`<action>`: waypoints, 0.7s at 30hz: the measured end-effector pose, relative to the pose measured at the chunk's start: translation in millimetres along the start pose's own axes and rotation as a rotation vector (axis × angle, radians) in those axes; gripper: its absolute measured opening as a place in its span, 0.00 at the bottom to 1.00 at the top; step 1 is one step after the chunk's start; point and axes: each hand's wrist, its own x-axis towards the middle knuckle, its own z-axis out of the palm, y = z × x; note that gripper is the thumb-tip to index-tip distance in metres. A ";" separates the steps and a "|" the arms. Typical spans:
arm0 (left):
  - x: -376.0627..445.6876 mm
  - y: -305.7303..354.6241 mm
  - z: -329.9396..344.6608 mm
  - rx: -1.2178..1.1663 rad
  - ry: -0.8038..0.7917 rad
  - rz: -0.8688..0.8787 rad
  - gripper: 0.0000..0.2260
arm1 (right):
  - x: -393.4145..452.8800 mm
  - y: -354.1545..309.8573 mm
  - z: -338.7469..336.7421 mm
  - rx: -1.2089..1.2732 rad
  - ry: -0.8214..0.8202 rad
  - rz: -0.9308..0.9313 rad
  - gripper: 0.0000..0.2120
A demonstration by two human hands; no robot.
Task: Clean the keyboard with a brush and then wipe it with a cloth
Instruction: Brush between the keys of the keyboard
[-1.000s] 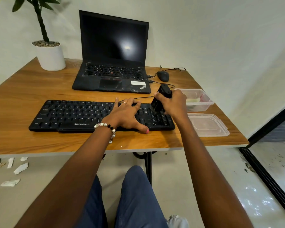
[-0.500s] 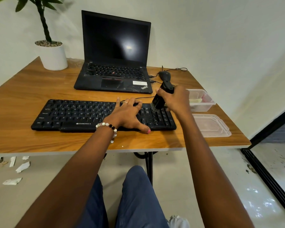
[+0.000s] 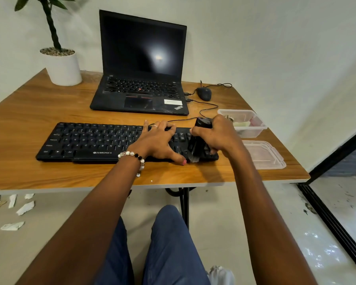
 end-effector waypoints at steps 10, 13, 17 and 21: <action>-3.1 0.3 -1.0 0.027 0.002 0.000 0.57 | -4.2 8.2 7.8 0.133 0.213 -0.050 0.17; -5.6 0.8 -1.0 0.074 0.016 -0.011 0.57 | -8.8 18.9 1.1 0.097 0.134 -0.026 0.18; -9.6 2.1 0.4 0.095 0.044 -0.016 0.58 | -14.8 24.2 -7.6 0.146 0.190 -0.012 0.18; -14.5 1.1 0.3 0.104 0.060 -0.028 0.59 | -22.7 25.6 4.1 0.250 0.227 -0.037 0.15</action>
